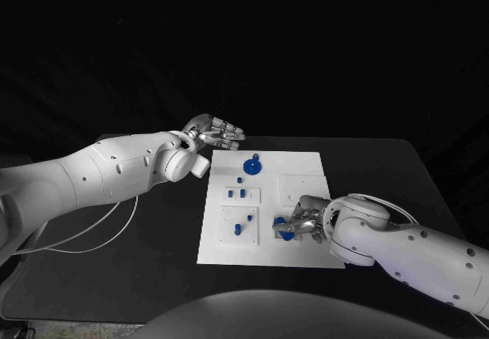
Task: Assemble the parts on the task board
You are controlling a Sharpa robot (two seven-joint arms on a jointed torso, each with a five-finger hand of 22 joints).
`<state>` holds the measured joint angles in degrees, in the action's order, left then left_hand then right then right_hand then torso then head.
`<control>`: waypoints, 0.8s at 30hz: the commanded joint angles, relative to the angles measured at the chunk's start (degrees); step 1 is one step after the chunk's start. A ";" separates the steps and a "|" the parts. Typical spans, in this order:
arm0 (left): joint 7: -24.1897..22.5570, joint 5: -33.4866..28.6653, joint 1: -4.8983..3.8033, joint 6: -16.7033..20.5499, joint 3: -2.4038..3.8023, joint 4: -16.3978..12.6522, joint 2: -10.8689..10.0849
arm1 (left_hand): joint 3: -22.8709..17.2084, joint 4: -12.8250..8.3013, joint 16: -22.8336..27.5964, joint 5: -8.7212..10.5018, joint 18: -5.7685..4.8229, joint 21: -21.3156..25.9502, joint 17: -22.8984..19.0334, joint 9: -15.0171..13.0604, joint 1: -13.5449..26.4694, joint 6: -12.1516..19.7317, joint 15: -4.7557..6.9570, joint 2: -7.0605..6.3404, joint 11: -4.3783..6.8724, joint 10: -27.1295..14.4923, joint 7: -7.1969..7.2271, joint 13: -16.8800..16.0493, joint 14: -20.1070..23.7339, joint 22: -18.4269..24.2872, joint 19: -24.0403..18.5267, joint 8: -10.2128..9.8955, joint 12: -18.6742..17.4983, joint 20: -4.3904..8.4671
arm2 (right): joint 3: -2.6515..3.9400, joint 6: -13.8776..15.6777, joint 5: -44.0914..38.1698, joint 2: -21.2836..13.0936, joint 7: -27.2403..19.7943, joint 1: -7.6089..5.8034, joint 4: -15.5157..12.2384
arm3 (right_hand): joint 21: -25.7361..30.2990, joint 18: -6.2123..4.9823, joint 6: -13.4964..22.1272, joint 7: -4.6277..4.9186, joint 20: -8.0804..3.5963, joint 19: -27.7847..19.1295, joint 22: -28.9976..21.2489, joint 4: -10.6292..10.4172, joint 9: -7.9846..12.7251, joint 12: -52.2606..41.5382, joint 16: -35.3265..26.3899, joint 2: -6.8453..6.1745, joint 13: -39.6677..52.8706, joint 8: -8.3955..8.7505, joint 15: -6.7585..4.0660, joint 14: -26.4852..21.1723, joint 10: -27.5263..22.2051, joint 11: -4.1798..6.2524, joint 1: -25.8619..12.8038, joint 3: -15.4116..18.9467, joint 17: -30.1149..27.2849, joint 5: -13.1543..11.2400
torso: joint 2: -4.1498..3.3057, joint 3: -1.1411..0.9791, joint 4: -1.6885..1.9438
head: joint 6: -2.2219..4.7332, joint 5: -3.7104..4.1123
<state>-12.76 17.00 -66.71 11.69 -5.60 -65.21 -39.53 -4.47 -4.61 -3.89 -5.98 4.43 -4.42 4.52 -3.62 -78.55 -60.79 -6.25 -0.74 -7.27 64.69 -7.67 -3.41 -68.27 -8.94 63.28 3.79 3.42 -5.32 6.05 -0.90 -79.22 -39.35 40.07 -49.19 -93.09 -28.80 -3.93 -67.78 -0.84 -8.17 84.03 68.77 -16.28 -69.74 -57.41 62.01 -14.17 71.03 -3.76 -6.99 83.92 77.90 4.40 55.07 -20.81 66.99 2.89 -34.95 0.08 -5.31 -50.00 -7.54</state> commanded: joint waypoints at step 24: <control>-0.15 0.31 0.00 -0.50 0.04 -0.08 -0.05 | 0.44 0.21 0.29 0.20 -0.13 -0.08 0.07 -0.02 0.35 0.58 -0.09 0.47 -0.02 -0.45 -0.18 0.05 0.41 0.17 0.28 -0.19 0.08 -0.09 | 0.01 -0.51 1.41 -1.98 1.85 0.26 -2.14 | -0.63 1.22 -1.15 -0.19 -0.42 2.54 0.01 0.38 0.13 0.16 -0.12 0.25 0.15 -0.03 -0.24 0.10 0.42 0.09 -0.60 -1.45 0.38 -0.10 | 0.01 0.03 0.05 | 0.00 0.17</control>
<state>-12.62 17.08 -66.71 11.69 -5.60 -65.18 -39.59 -4.31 -4.45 -3.89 -5.98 4.44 -4.42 4.51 -3.62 -78.33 -60.59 -6.24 -0.52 -7.27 64.69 -7.87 -3.41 -68.27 -8.83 63.28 3.79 3.42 -5.32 6.08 -0.38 -78.67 -41.08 40.07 -49.05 -94.76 -29.05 -3.25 -68.68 -1.08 -8.17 84.03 68.69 -16.05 -69.53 -57.41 62.01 -13.99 71.12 -3.76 -6.94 83.86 77.91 4.40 54.02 -22.24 67.33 2.89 -34.95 0.13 -5.23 -50.00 -7.30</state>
